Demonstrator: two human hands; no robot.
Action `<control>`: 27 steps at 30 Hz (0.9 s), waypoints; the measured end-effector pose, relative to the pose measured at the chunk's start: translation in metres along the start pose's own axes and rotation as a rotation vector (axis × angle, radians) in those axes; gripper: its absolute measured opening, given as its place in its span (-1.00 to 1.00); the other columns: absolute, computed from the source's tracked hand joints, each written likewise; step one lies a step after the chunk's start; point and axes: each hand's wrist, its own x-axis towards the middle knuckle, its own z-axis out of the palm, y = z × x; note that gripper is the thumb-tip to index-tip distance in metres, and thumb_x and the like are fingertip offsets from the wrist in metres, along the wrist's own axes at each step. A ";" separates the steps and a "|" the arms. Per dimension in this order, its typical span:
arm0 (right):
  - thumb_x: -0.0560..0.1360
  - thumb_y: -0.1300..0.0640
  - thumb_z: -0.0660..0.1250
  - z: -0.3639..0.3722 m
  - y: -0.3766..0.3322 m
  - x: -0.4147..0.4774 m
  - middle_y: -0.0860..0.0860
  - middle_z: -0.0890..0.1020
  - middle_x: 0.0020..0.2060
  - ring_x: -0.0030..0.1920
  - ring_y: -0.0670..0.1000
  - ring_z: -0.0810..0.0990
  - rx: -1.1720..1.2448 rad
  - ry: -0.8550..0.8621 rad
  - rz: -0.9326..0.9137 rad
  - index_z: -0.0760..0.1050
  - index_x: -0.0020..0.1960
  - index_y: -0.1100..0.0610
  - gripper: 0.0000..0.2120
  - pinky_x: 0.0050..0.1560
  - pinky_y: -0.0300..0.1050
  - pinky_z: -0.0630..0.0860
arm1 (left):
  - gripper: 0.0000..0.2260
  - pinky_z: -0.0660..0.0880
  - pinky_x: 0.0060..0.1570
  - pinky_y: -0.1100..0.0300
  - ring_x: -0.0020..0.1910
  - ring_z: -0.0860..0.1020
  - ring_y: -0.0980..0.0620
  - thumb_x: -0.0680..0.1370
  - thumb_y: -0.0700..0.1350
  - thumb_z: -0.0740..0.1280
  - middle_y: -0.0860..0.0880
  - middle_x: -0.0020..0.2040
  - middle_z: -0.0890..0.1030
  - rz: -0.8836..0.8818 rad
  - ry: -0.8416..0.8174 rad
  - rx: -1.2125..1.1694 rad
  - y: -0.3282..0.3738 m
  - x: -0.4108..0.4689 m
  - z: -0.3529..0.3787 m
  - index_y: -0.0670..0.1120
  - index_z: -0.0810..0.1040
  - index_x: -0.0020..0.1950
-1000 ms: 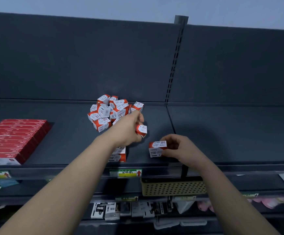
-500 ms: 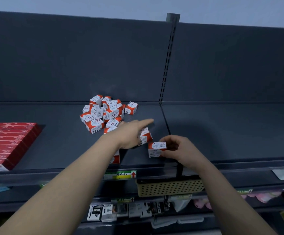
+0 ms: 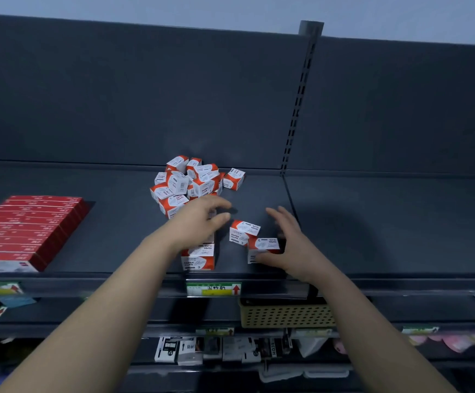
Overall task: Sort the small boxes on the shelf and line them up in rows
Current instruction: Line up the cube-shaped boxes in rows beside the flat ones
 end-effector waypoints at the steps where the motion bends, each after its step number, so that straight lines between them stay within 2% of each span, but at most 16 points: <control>1: 0.38 0.07 0.51 0.003 -0.004 0.001 -0.17 0.13 0.47 0.35 -0.17 0.29 -0.001 -0.031 -0.007 0.11 0.50 -0.15 -0.16 0.34 -0.25 0.30 | -0.67 0.29 0.37 0.14 0.38 0.36 0.05 0.61 -0.09 0.25 0.03 0.39 0.41 -0.015 0.034 -0.010 -0.006 -0.006 0.000 -0.04 0.44 0.38; 3: 0.41 0.10 0.48 0.010 -0.009 0.003 -0.13 0.38 0.35 0.17 -0.23 0.46 0.012 -0.057 -0.013 0.21 0.45 -0.16 -0.27 0.11 -0.49 0.37 | -0.59 0.14 0.44 0.14 0.49 0.19 0.03 0.63 -0.11 0.19 0.00 0.51 0.22 -0.073 0.080 -0.050 -0.016 -0.018 0.003 -0.06 0.27 0.49; 5: 0.40 0.14 0.48 0.016 -0.012 0.006 -0.12 0.51 0.18 0.00 -0.23 0.53 0.018 -0.046 -0.020 0.32 0.37 -0.15 -0.38 -0.11 -0.51 0.41 | -0.53 0.08 0.46 0.13 0.51 0.10 0.04 0.64 -0.10 0.16 0.01 0.54 0.09 -0.131 0.105 -0.127 -0.022 -0.027 0.007 -0.08 0.15 0.54; 7: 0.39 0.15 0.49 0.019 -0.016 0.007 -0.14 0.53 0.11 -0.03 -0.22 0.54 0.022 -0.055 -0.011 0.36 0.31 -0.15 -0.43 -0.16 -0.50 0.42 | -0.55 0.16 0.39 0.19 0.43 0.18 0.09 0.65 -0.10 0.13 0.04 0.49 0.12 -0.147 0.101 -0.202 -0.023 -0.033 0.010 -0.08 0.12 0.53; 10: 0.38 0.13 0.50 0.023 -0.024 0.010 -0.13 0.53 0.11 0.00 -0.19 0.56 0.018 -0.118 0.010 0.36 0.26 -0.17 -0.45 -0.07 -0.40 0.47 | -0.62 0.26 0.04 0.46 0.10 0.36 0.25 0.66 -0.11 0.10 0.08 0.40 0.18 -0.160 0.069 -0.298 -0.024 -0.035 0.014 -0.03 0.16 0.48; 12: 0.36 0.11 0.51 0.028 -0.028 0.011 -0.09 0.49 0.15 0.03 -0.17 0.54 -0.007 -0.146 0.019 0.32 0.28 -0.15 -0.41 -0.02 -0.33 0.47 | -0.60 0.29 -0.16 0.58 -0.01 0.39 0.31 0.66 -0.10 0.09 0.07 0.42 0.16 -0.176 0.065 -0.328 -0.025 -0.034 0.018 -0.03 0.14 0.50; 15: 0.32 0.11 0.52 0.034 -0.035 0.013 -0.07 0.40 0.16 0.08 -0.13 0.48 -0.021 -0.158 0.058 0.26 0.33 -0.14 -0.31 -0.03 -0.32 0.44 | -0.60 0.36 -0.10 0.42 0.12 0.40 0.17 0.66 -0.10 0.09 0.06 0.42 0.16 -0.190 0.055 -0.381 -0.023 -0.034 0.021 -0.02 0.13 0.50; 19: 0.26 0.13 0.43 0.036 -0.039 0.013 -0.05 0.42 0.20 0.17 0.01 0.48 0.018 -0.199 0.101 0.20 0.32 -0.20 -0.27 0.16 -0.02 0.51 | -0.63 0.43 -0.25 0.42 0.14 0.43 0.12 0.65 -0.11 0.09 0.03 0.38 0.19 -0.202 0.045 -0.444 -0.022 -0.033 0.022 -0.01 0.15 0.46; 24: 0.39 0.31 0.37 0.030 -0.038 0.008 -0.06 0.58 0.08 0.01 -0.06 0.61 0.130 -0.197 0.114 0.33 0.28 -0.09 -0.44 0.09 -0.06 0.56 | -0.62 0.44 -0.38 0.49 0.05 0.43 0.16 0.66 -0.12 0.08 0.04 0.38 0.17 -0.215 0.029 -0.466 -0.022 -0.031 0.021 -0.03 0.12 0.48; 27: 0.38 0.33 0.42 0.030 -0.038 0.007 -0.04 0.60 0.05 -0.03 -0.08 0.61 0.136 -0.202 0.114 0.38 0.24 -0.06 -0.46 0.02 -0.13 0.57 | -0.61 0.45 -0.38 0.42 0.17 0.42 0.07 0.66 -0.11 0.09 0.03 0.40 0.16 -0.227 0.014 -0.463 -0.022 -0.030 0.019 -0.02 0.10 0.48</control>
